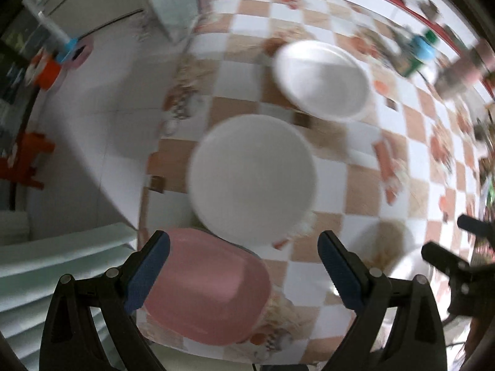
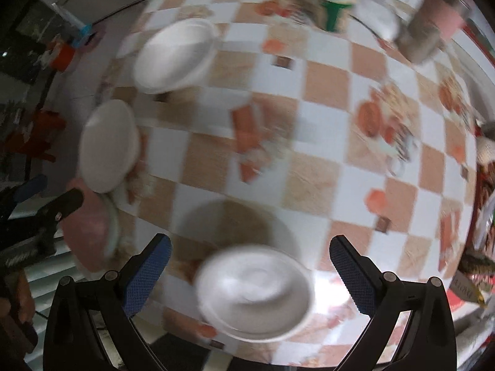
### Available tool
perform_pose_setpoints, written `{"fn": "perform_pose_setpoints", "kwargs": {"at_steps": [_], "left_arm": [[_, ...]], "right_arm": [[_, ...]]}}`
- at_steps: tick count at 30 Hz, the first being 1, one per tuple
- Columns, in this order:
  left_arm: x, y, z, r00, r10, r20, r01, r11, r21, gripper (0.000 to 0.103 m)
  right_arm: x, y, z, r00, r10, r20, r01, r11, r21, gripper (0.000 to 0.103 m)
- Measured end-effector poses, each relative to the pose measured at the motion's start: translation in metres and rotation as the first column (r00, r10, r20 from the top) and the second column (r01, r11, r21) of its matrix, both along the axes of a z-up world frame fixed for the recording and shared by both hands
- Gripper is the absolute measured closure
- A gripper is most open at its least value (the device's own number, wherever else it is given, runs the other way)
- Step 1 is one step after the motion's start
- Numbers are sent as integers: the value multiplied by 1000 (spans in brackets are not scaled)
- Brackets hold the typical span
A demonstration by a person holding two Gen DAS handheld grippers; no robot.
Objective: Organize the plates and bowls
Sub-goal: 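Move both grippers toward a white paper bowl on the table, then close both grippers on opposite sides of the white bowl's rim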
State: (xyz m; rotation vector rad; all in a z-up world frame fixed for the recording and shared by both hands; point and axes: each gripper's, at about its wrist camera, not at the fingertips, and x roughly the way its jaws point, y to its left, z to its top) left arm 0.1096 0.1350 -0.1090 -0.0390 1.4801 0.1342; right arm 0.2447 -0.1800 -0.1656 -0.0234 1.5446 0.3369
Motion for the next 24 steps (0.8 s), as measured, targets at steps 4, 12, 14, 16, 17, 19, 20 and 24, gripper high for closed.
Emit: {"fn": "perform_pose_setpoints", "kwargs": {"at_steps": [4,12,14,16,17,19,20,24], "left_arm": [[12,19,-10,998,59,-11,-59,998,13,5],[36,38,-40,996,82,-33,-80,995,52,5],[40,42,-50,996,81,-48,-78,994,71,5],[41,47,-57,994,91,-62,-86,993,81,5],[43,50,-62,993,96,-68,-90,993,78,5],[45,53,-67,993,97,-73,-92,993,75,5],[46,54,-70,992,96,-77,-90,993,77,5],[51,54,-80,993,79,-86,-72,994,79,8]], "right_arm": [[16,51,-12,1000,17,-17,-17,1000,23,0],[48,114,-64,997,26,-71,-23,999,38,0],[53,124,-73,996,28,-83,-25,999,40,0],[57,132,-83,995,24,-101,-20,999,40,0],[58,135,-87,994,23,-107,-19,999,38,0],[60,140,-94,993,20,-120,-15,999,38,0],[60,141,-96,992,18,-124,-13,999,37,0],[62,146,-105,991,-5,-133,10,999,43,2]]}}
